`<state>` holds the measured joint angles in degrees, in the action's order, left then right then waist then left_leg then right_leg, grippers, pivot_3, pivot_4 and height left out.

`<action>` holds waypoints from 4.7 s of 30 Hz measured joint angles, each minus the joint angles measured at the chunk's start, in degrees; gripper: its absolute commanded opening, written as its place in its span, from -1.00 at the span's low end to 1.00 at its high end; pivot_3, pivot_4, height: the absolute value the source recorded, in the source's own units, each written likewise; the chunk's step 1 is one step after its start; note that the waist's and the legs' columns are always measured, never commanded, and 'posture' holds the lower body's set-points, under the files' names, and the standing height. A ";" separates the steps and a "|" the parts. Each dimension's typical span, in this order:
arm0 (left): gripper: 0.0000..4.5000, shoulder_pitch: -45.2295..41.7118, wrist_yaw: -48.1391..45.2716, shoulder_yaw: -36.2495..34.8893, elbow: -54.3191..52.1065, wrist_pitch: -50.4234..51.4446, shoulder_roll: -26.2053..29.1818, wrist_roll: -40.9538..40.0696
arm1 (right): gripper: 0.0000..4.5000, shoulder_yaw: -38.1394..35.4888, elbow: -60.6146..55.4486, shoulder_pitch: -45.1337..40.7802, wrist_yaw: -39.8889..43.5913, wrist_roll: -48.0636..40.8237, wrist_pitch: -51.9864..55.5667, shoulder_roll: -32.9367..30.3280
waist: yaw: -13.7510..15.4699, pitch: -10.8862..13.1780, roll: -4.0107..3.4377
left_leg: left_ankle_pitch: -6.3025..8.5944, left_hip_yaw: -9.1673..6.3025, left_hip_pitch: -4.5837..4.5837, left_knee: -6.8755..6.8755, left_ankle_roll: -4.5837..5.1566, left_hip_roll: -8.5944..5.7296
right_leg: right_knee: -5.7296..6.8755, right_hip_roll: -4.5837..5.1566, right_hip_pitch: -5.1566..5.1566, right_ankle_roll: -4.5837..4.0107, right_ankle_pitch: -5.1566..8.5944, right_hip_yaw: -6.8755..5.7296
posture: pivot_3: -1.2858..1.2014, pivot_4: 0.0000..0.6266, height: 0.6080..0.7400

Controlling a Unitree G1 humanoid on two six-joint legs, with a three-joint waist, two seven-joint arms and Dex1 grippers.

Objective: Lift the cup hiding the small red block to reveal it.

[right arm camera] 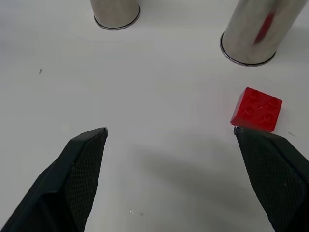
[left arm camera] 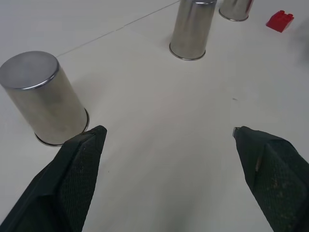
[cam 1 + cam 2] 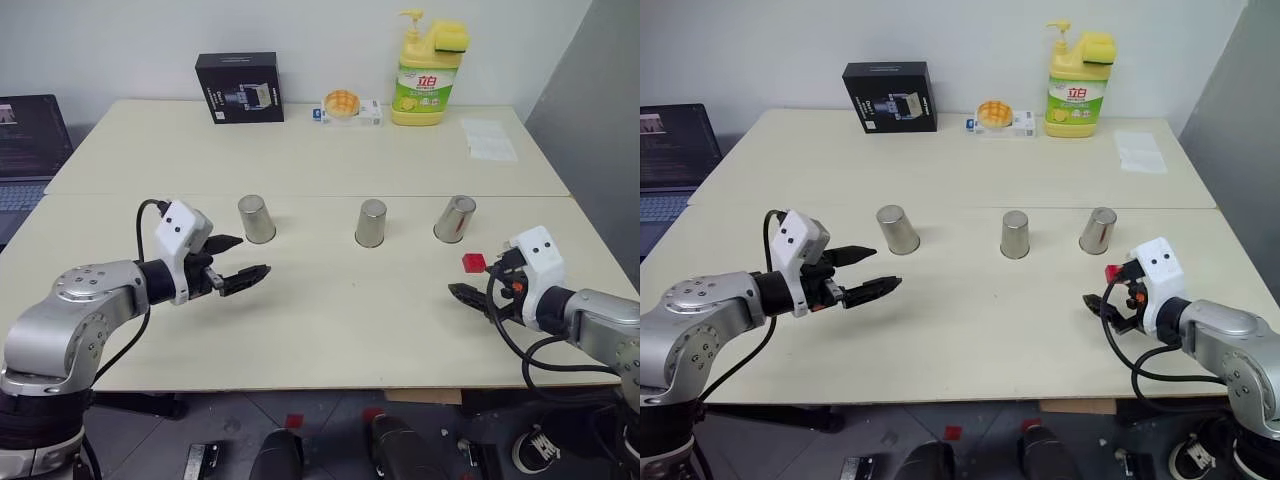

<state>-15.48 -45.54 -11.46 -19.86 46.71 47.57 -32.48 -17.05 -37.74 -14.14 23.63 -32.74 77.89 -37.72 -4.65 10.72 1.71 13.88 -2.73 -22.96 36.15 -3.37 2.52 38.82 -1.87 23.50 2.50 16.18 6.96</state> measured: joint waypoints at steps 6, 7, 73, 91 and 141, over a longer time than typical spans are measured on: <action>1.00 0.02 0.12 1.05 0.77 -2.31 -0.76 1.58 | 0.98 0.25 1.58 -0.54 -1.23 0.50 -1.26 0.33 | 0.02 0.00 0.00 | 0.00 0.00 0.01 0.02 0.00 -0.01 | 0.04 0.00 0.00 0.00 0.00 0.00 | 0.03 -0.52 1.00; 1.00 0.07 0.10 1.19 0.76 -2.31 -0.86 1.59 | 0.98 0.26 1.71 -0.50 -1.23 0.58 -1.33 0.33 | 0.02 0.00 0.00 | 0.00 0.00 0.00 0.02 0.00 -0.01 | 0.04 0.00 0.00 0.00 0.00 0.00 | 0.03 -0.52 1.00; 1.00 -7.19 -4.63 8.81 8.48 -8.84 -3.03 7.54 | 0.98 0.41 3.94 3.31 -3.15 2.59 -7.58 1.99 | 0.08 -0.01 0.00 | -0.01 -0.04 0.03 0.20 0.01 -0.02 | 0.19 -0.01 -0.08 0.01 -0.01 -0.02 | 0.03 -0.52 1.00; 1.00 -25.10 12.65 20.56 46.12 -40.84 -38.36 24.94 | 0.98 -4.26 -11.69 9.23 2.29 -10.04 -15.06 2.72 | 2.53 -0.08 -0.01 | -0.03 -0.05 -0.02 0.85 0.05 -0.19 | 0.17 0.00 -0.34 0.44 -0.31 0.12 | 0.03 -0.52 1.00; 0.16 -43.14 14.01 12.03 80.42 -60.75 -47.21 28.93 | 1.00 -4.97 -16.90 14.59 -14.22 -22.34 -18.91 -1.56 | 2.71 -0.08 0.00 | -0.03 -0.09 -0.08 0.82 0.05 -0.27 | 0.13 0.02 -0.33 0.47 -0.31 0.13 | 0.03 -0.52 1.00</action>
<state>-58.62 -31.52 0.58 60.56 -14.04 0.37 -3.54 -22.02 -54.64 0.45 9.41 -55.09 58.98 -39.28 -1.95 10.64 1.71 13.85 -2.83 -23.04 36.97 -3.31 2.25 38.94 -1.85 23.16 2.98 15.87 7.08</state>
